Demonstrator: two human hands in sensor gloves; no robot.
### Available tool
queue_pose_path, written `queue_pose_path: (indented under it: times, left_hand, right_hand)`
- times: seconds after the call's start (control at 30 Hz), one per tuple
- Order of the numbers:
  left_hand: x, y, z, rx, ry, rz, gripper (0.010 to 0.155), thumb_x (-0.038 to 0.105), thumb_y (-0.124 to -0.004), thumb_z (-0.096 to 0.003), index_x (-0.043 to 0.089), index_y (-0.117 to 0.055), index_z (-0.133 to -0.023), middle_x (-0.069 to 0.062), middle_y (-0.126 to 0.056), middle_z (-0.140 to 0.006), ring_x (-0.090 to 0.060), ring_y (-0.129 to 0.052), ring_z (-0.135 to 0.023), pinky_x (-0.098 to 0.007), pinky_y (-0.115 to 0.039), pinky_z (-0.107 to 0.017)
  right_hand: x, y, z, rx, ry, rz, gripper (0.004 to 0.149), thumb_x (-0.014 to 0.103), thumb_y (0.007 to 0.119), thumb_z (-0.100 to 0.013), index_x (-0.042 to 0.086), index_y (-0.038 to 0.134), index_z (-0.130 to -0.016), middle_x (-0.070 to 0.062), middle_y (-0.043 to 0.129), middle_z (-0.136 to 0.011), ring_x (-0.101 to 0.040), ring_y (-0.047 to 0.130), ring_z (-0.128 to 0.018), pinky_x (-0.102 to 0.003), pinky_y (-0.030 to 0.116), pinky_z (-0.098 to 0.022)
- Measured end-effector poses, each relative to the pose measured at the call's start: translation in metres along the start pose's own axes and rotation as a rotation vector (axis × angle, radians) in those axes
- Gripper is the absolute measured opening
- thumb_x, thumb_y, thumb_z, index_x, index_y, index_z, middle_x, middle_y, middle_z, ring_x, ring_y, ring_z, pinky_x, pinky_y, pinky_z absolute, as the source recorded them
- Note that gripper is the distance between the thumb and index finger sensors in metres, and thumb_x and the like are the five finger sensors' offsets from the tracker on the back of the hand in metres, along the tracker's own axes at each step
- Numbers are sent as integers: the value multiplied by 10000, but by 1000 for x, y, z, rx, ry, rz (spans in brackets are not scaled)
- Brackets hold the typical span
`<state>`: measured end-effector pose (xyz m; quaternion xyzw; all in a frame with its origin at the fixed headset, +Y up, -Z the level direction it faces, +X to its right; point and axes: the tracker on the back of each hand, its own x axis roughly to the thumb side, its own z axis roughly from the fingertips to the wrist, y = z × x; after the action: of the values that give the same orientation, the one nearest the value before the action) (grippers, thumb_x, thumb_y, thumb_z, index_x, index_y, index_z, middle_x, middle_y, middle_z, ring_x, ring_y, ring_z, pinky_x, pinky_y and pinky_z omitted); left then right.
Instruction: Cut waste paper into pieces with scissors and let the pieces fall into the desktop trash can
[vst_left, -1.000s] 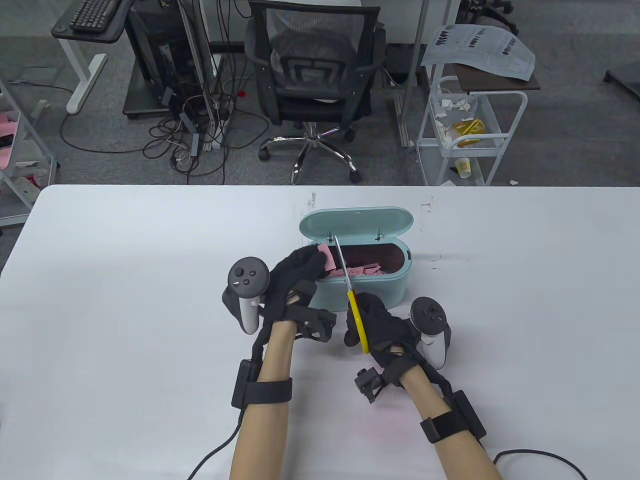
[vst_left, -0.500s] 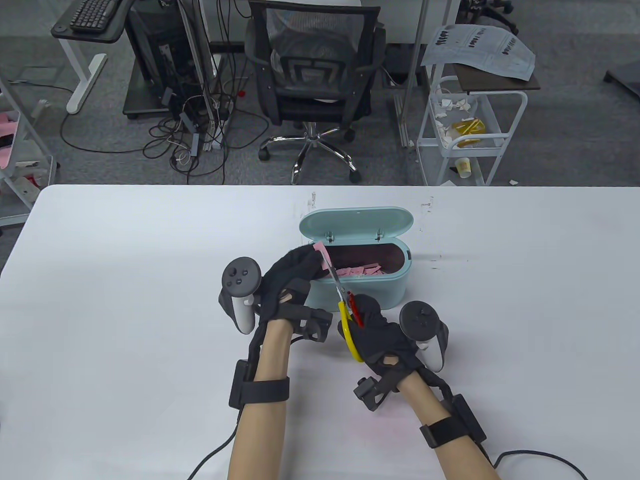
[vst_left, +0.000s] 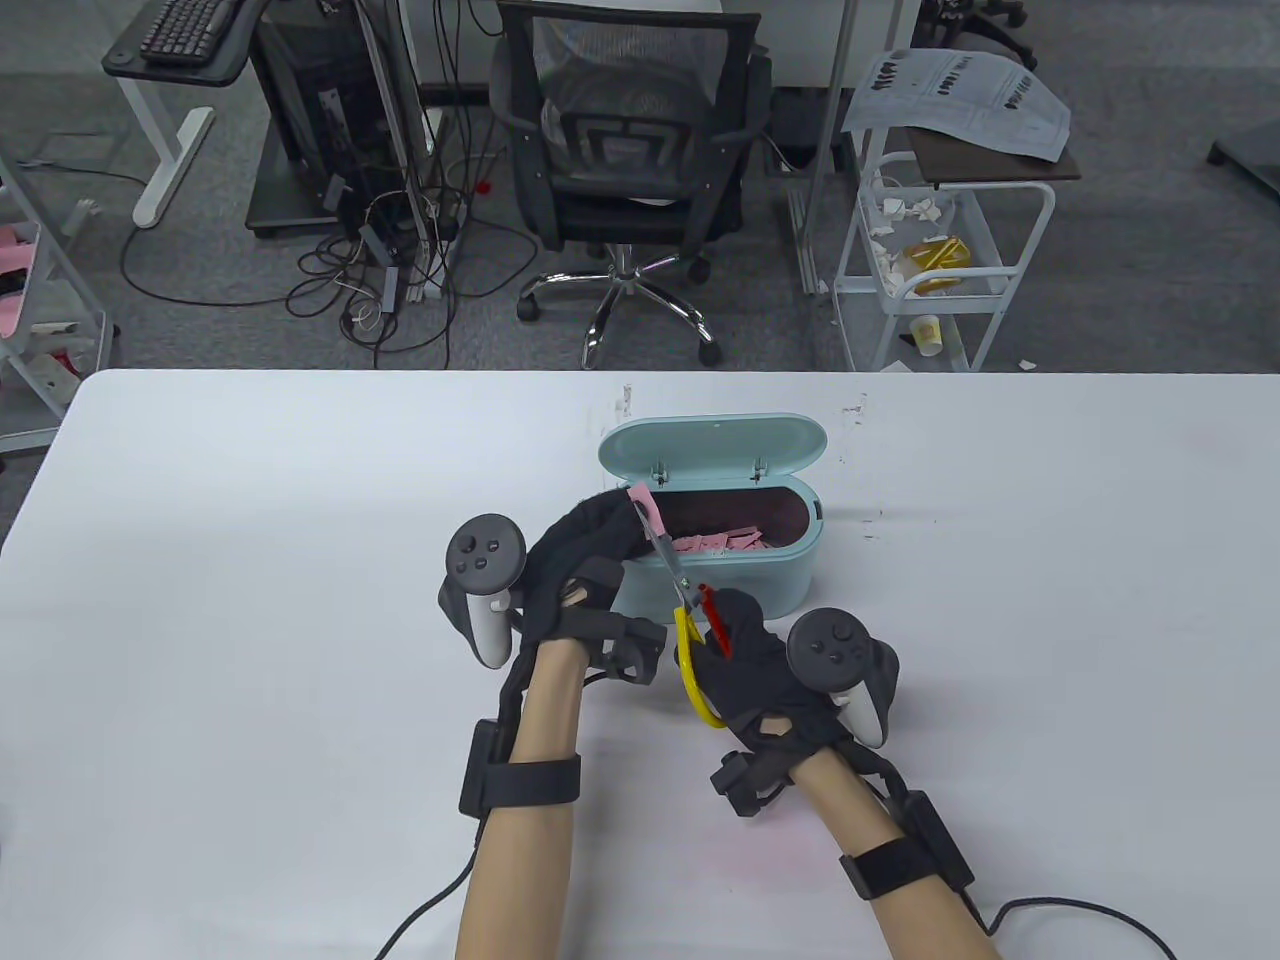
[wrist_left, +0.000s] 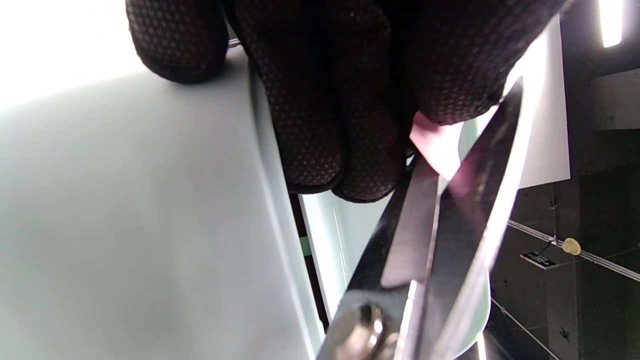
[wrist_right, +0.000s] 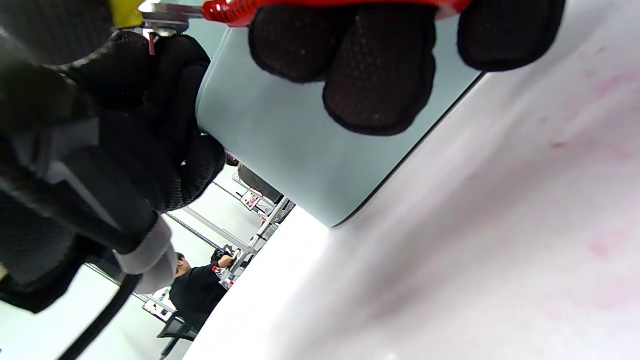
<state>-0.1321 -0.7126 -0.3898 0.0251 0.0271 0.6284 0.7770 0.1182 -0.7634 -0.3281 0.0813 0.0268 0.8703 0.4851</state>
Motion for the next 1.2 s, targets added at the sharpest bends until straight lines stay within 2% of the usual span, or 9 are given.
queue_pose_path:
  times: [0.13,0.33,0.53,0.7,1.07,1.2]
  left_hand:
    - [0,0,0,-2,-4,-10,364,489,-834,-482,336,-945,-793,100,-1114,-672,-99,-1118,-606,-457,-770,-592]
    - [1,0,0,-1,-7,-18,365,485,-836,-480,333,-945,-794,96,-1114,-672,-100,-1118,-604,-458,-771,-591]
    - [0,-1,0,2,-11,-31,371,494,-837,-479,336,-942,-798,104,-1111,-673,-93,-1115,-605,-454,-772,-590]
    - [0,-1,-1,-3,-11,-18,383,492,-839,-481,331,-926,-817,100,-1102,-685,-93,-1110,-611,-456,-766,-594]
    - [1,-2,0,6,-20,-42,355,476,-883,-455,345,-933,-780,104,-1105,-662,-93,-1114,-600,-463,-775,-589]
    - [1,-1,-1,-1,-22,-37,348,470,-885,-446,347,-942,-766,103,-1113,-650,-96,-1121,-595,-466,-778,-585]
  right_hand:
    - [0,-2,-1,-31,-16,20,777,672,679,-366,196,462,-940,61,852,-657,-231,981,-413,-614,714,-512]
    - [-1,-4,-1,-30,-13,23,773,672,695,-359,195,484,-930,69,868,-632,-215,987,-374,-602,733,-501]
    - [-2,-7,-2,-57,-4,15,735,610,761,-347,170,538,-891,105,907,-555,-171,1010,-278,-568,774,-490]
    - [-9,-3,-4,-27,45,-107,732,606,764,-350,166,541,-892,99,907,-554,-176,1007,-277,-571,770,-488]
    - [-8,-2,-3,-25,25,-101,734,616,761,-352,167,547,-891,102,910,-553,-171,1012,-273,-565,777,-483]
    - [-5,-2,-5,22,22,-110,777,651,755,-357,185,507,-927,76,877,-619,-215,988,-371,-607,715,-523]
